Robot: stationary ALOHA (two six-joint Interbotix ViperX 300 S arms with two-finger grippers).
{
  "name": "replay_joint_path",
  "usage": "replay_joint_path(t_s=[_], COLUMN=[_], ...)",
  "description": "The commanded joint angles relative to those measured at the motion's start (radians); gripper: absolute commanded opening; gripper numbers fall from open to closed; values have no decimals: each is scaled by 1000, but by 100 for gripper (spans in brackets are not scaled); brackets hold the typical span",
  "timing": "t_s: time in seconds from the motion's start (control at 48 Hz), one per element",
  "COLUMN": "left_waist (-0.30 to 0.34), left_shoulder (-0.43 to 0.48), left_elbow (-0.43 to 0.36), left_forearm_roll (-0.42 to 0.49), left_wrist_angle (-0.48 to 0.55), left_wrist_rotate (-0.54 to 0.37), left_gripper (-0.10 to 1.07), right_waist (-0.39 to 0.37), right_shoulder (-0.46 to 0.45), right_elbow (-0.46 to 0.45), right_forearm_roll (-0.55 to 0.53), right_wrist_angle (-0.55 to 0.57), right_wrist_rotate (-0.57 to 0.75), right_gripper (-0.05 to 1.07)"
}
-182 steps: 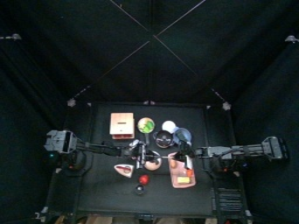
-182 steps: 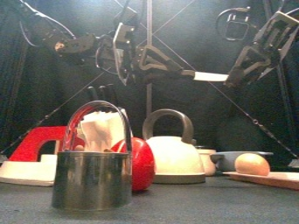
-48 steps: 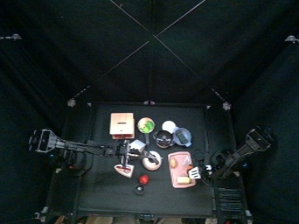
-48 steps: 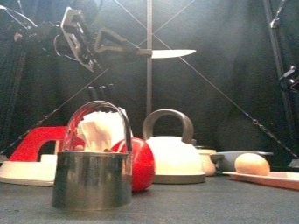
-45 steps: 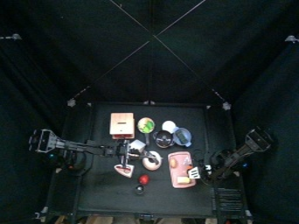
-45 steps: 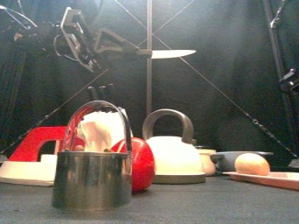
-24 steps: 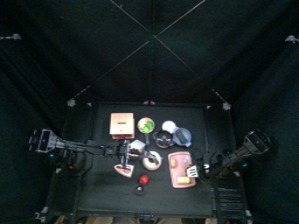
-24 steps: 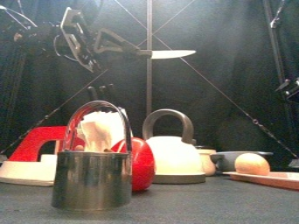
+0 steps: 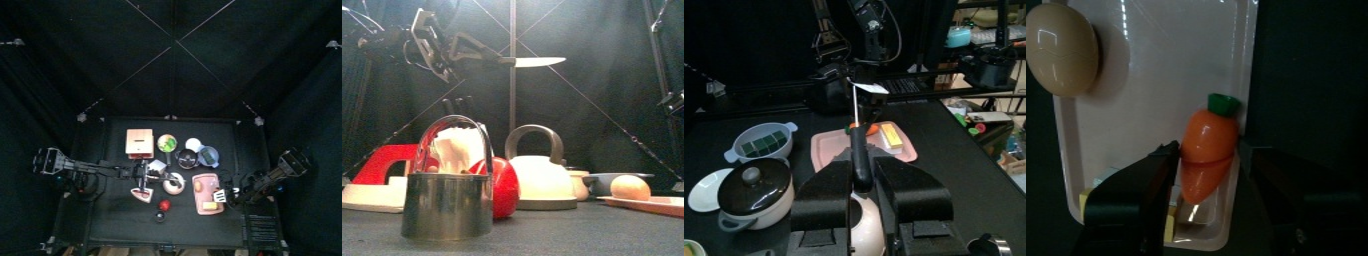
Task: Grasp carrot
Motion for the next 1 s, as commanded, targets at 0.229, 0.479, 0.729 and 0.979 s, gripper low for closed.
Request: replay_joint_path(t_s=[0.229,0.479,0.729,0.979], left_waist=[2,3,3,2], left_shoulder=[-2,-2,-3,-2], left_elbow=[-11,-9,-9,-9], left_forearm_roll=[0,0,0,0], left_wrist_angle=[-11,-9,-9,-11], left_wrist_rotate=[0,0,0,0], left_gripper=[39,39,39,39], right_waist=[-5,-5,-9,-25], right_shoulder=[-6,-14,-25,-20], right_elbow=[-26,-51,-64,-78], right_forearm_roll=[-2,-9,-25,-52], right_wrist_angle=[-5,18,46,48], right_wrist_rotate=[-3,-3,-2,6], right_gripper=[65,65,65,65])
